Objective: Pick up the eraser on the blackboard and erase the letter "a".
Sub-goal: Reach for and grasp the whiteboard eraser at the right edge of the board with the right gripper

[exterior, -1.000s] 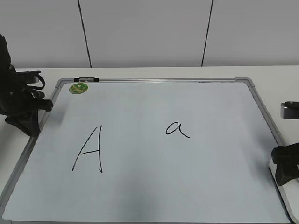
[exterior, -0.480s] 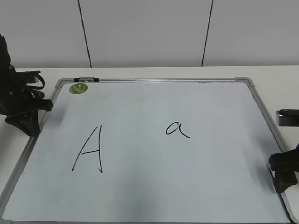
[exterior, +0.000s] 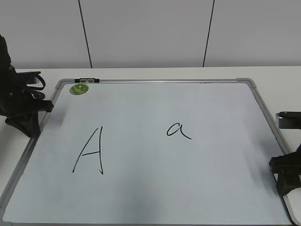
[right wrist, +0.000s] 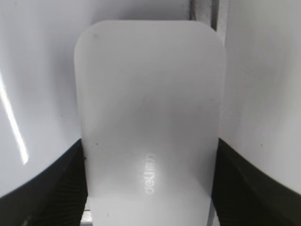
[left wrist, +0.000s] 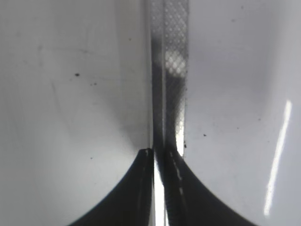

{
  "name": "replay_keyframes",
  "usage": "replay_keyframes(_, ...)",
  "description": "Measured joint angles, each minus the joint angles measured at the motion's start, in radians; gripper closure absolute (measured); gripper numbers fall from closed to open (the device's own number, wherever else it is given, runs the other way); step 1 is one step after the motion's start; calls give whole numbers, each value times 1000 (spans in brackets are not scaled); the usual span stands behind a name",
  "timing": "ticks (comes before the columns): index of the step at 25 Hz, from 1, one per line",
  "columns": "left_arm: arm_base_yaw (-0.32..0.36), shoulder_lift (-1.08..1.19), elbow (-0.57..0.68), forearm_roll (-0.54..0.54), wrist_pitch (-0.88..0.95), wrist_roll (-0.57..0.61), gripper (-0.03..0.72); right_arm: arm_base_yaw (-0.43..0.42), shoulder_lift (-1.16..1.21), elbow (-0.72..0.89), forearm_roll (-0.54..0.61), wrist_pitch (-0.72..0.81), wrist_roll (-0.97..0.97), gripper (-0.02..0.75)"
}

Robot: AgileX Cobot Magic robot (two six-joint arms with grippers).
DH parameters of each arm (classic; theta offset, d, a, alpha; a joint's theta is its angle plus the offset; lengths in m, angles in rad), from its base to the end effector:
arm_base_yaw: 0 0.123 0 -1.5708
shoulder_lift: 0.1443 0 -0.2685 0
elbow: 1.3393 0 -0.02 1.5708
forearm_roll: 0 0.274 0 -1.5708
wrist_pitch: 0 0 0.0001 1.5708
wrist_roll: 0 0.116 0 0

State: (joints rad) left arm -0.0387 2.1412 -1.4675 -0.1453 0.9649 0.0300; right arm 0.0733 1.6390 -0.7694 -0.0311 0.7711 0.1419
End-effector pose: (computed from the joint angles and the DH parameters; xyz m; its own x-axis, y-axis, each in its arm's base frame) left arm 0.4171 -0.0300 0.0757 -0.9997 -0.0141 -0.0180 -0.0118 0.9927 -0.1201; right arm 0.2665 0.0170 0.0905 -0.9987 0.0463 -0.0200 0.0467 0.9987 -0.0194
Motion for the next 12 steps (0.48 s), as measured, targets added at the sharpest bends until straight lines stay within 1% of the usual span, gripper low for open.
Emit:
replay_keyframes(7, 0, 0, 0, 0, 0, 0, 639, 0, 0, -2, 10, 3, 2, 215)
replay_keyframes(12, 0, 0, 0, 0, 0, 0, 638, 0, 7, -111, 46, 131, 9, 215)
